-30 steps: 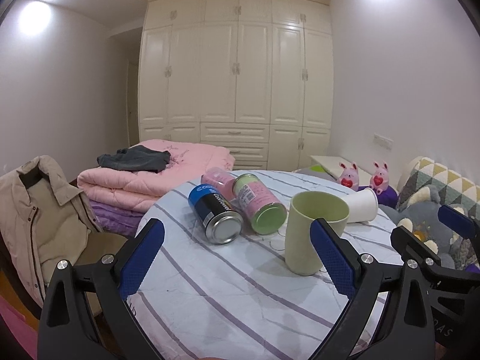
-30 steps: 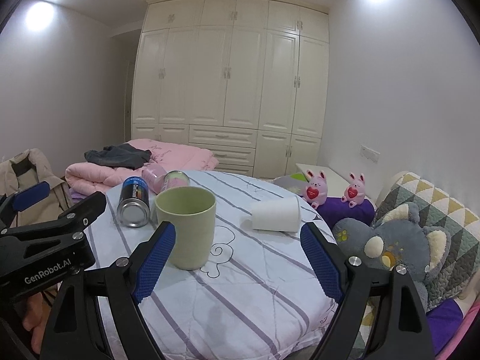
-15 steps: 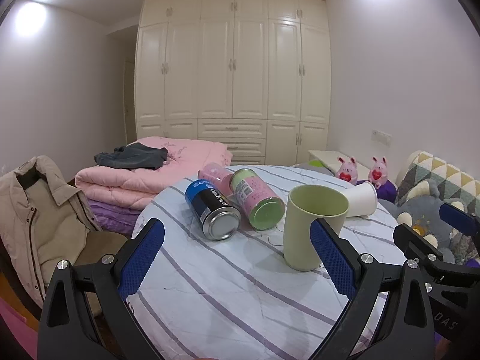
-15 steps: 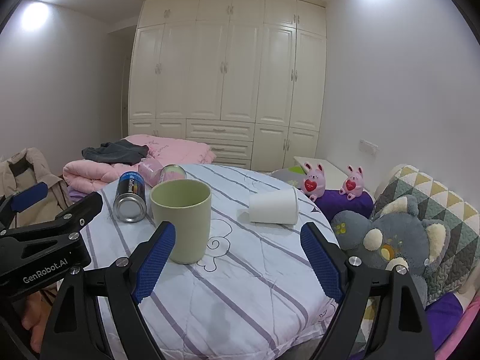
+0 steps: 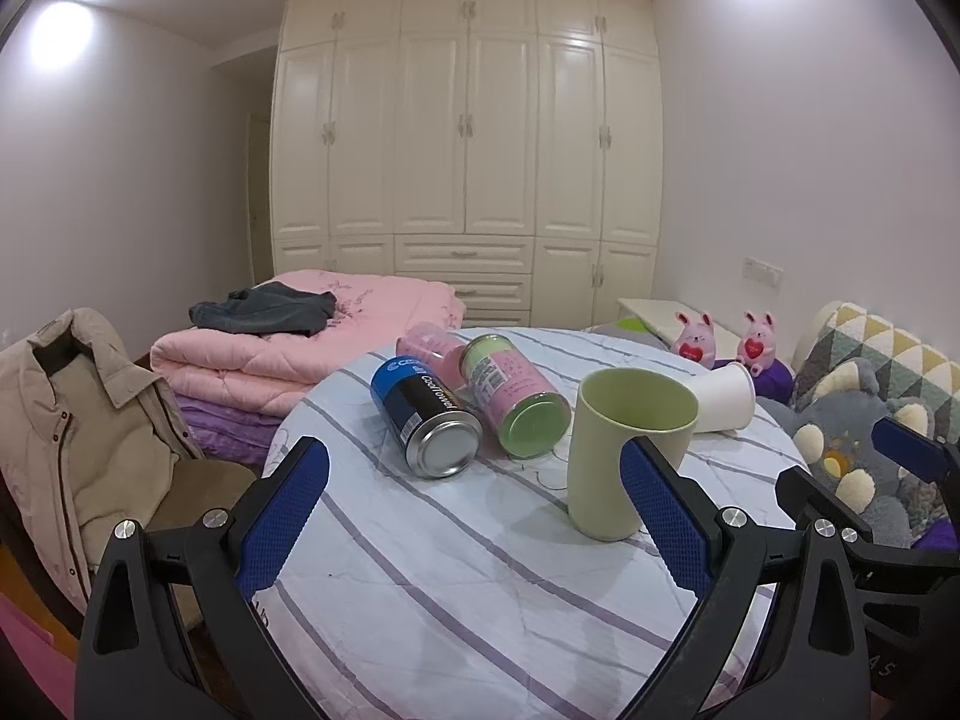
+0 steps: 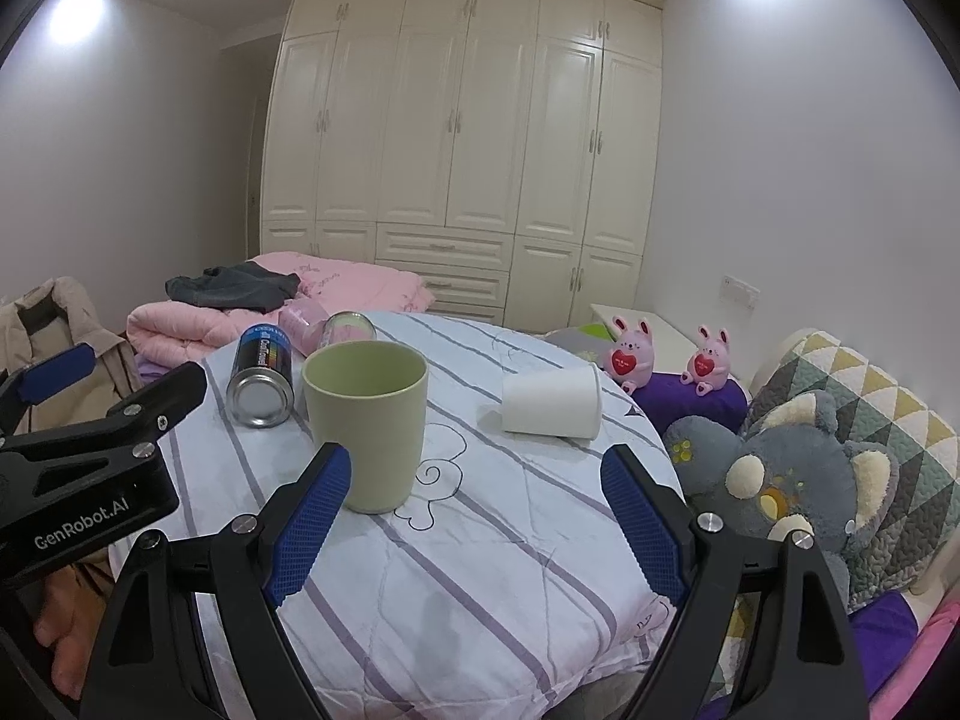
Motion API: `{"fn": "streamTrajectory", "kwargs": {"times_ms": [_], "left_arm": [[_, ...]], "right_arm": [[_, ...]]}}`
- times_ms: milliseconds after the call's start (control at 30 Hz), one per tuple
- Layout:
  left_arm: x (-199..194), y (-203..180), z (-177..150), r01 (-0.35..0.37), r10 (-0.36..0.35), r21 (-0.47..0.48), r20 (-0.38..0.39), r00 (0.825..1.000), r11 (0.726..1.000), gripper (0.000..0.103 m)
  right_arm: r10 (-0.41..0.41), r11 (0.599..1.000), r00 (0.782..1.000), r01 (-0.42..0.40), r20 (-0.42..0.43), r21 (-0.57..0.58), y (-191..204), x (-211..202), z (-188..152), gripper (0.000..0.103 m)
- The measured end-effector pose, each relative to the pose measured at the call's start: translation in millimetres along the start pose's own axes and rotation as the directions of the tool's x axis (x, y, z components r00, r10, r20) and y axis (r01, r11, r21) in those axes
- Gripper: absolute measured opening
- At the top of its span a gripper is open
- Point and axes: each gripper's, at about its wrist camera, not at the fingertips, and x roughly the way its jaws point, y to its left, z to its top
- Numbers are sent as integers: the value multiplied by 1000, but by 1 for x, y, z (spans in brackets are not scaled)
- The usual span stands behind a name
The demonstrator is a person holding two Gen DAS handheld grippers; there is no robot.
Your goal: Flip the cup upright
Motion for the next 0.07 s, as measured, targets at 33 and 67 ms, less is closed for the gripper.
{"fn": "streamTrajectory", "kwargs": {"times_ms": [33,67], "left_arm": [[0,0,0,1,-1,0,-1,1000,1000,99],[1,1,0,0,0,-1,-3,1000,1000,99]], "right_arm": [[0,1000,1000,0,-1,1,0,0,-1,87],[1,1000,1000,-1,-3,2,0,1,-1,87]]}}
